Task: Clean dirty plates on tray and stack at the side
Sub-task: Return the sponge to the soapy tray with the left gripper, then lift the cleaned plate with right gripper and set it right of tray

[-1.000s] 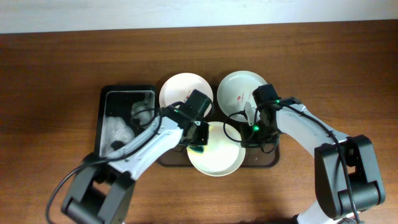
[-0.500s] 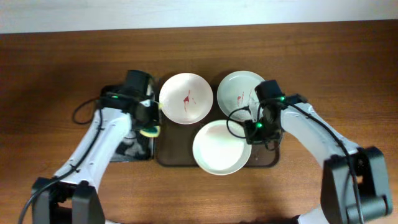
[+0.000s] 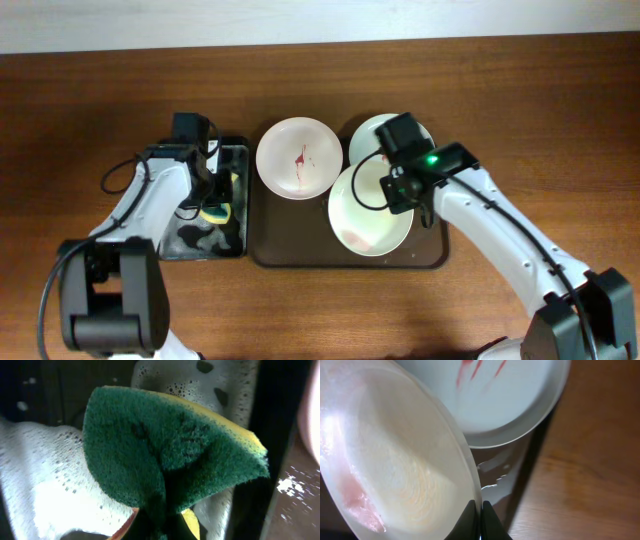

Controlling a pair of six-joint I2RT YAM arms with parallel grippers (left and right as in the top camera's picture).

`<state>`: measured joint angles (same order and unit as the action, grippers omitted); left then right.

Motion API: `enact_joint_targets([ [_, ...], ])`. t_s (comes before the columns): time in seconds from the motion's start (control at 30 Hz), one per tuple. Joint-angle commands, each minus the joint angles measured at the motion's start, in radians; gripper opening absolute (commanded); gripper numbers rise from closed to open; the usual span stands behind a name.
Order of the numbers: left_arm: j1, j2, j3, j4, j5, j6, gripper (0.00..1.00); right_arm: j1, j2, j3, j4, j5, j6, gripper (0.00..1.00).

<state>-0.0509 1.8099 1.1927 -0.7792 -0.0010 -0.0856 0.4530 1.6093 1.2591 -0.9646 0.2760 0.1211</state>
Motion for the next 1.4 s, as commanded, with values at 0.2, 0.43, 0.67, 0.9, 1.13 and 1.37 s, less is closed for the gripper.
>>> enact_joint_targets([
  [0.2, 0.006, 0.08, 0.019, 0.024, 0.001, 0.034, 0.9, 0.208, -0.032, 0.071, -0.001, 0.488, 0.018, 0.04],
  [0.43, 0.006, 0.08, 0.019, 0.082, 0.002, 0.034, 0.98, 0.273, -0.032, 0.109, -0.002, 0.597, 0.019, 0.04],
  [0.67, 0.006, 0.095, 0.019, 0.164, 0.005, 0.033, 0.87, 0.273, -0.032, 0.122, -0.008, 0.596, 0.019, 0.04],
  [0.9, 0.006, 0.122, 0.019, 0.209, 0.005, 0.03, 0.12, 0.273, -0.032, 0.122, -0.008, 0.597, 0.019, 0.04],
  [1.13, 0.006, 0.11, 0.059, 0.197, 0.005, 0.03, 0.0, 0.238, -0.045, 0.122, -0.008, 0.587, 0.114, 0.04],
  [1.37, 0.007, 0.093, 0.091, 0.069, 0.005, 0.03, 0.8, 0.02, -0.127, 0.135, 0.0, 0.341, 0.128, 0.04],
])
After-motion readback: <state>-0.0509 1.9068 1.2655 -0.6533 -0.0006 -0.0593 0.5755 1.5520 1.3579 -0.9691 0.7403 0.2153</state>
